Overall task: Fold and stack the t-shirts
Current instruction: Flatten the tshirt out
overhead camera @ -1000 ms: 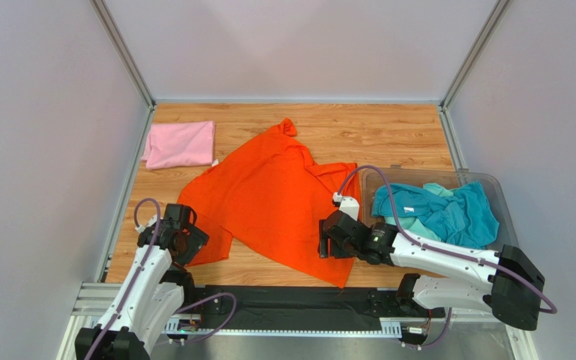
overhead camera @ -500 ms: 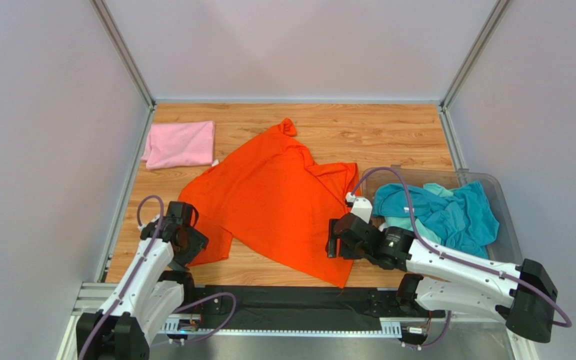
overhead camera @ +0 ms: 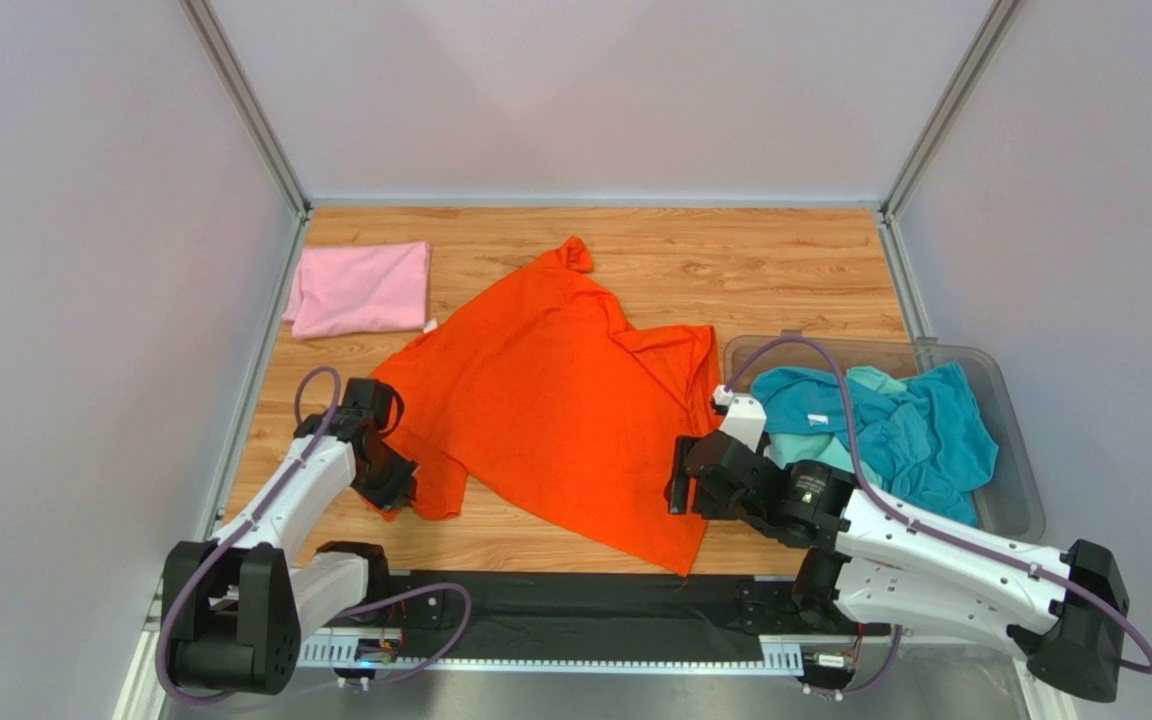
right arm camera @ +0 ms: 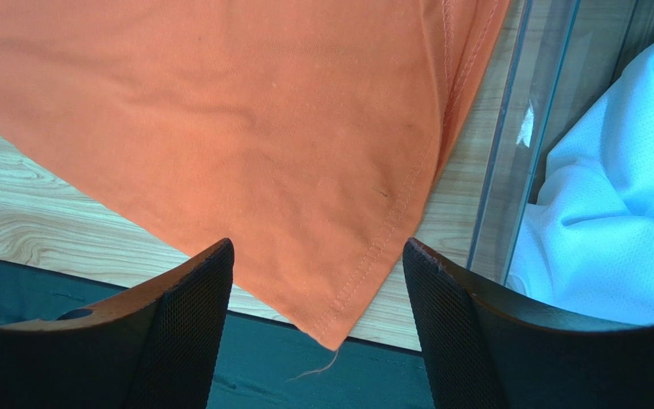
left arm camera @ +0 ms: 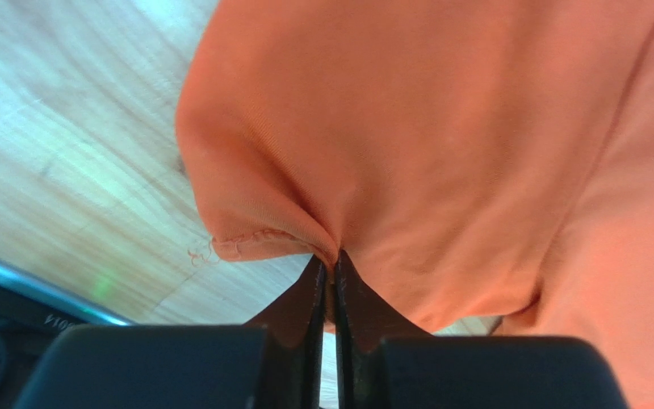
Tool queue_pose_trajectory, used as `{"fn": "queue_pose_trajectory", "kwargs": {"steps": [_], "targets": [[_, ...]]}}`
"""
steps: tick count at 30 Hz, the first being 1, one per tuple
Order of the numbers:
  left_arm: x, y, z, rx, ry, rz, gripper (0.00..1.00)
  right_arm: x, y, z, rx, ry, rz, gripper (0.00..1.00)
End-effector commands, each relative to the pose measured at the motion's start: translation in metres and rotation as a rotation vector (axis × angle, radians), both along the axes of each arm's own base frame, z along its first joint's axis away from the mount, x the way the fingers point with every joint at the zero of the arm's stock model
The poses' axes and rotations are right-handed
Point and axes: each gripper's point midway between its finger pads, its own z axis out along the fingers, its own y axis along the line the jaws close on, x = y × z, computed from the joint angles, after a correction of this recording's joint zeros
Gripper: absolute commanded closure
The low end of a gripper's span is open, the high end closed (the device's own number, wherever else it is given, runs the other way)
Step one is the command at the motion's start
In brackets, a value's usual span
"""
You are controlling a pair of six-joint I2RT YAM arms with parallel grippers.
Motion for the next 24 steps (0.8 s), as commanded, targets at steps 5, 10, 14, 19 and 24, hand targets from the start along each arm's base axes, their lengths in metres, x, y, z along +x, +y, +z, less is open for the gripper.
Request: {"fn": "queue_pose_trajectory", "kwargs": {"steps": [5,10,14,19,24], "targets": [[0.004,-0.006,-0.003,-0.044,-0.098,0.003,1.0,-0.011,-0.003,-0.016,-0.043,0.058,0.024,0.26],[-0.004,0.006,0.014,0.015,-0.161,0.026,1.0,-0.031,0.019,-0.029,-0.04,0.097,0.153,0.27],[-0.007,0.012,0.025,0.045,-0.228,0.026,1.0,-0.045,0.022,-0.043,-0.132,0.115,0.221,0.28],[-0.01,0.01,0.029,0.025,-0.282,0.023,1.0,-0.068,0.029,-0.056,-0.259,0.138,0.349,0.32],[-0.007,0.009,0.033,0.023,-0.298,0.012,1.0,-0.079,0.035,-0.059,-0.341,0.156,0.382,0.33]]}}
